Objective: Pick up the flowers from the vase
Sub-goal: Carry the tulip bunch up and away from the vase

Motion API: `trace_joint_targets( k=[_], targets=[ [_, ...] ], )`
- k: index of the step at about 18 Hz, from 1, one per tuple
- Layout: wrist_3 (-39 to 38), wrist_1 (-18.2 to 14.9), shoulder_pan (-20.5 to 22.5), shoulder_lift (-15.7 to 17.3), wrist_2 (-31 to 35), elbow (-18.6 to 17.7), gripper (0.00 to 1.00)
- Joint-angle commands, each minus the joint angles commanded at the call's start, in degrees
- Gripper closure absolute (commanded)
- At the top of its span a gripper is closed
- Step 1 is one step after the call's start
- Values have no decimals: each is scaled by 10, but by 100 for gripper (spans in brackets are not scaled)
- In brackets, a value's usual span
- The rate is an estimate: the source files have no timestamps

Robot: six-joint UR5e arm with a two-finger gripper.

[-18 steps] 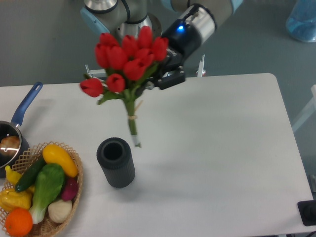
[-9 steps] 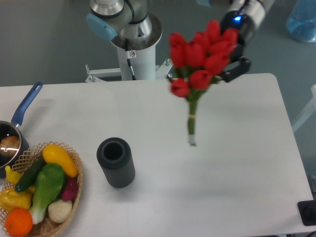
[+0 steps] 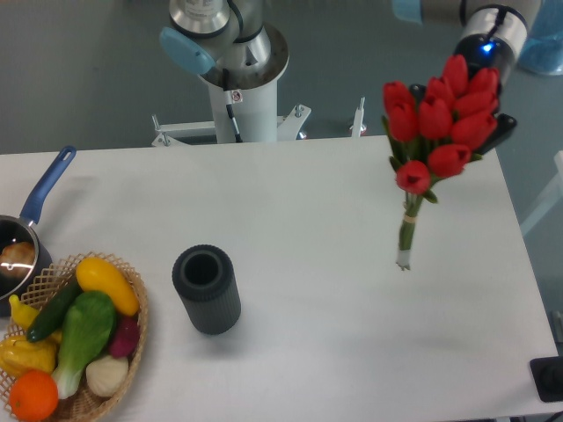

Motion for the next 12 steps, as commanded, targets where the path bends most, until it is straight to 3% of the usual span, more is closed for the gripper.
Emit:
trace_joint_targets(
  k=[12],
  targets=[
    [20,0,10,-8,0,-5,72]
  ],
)
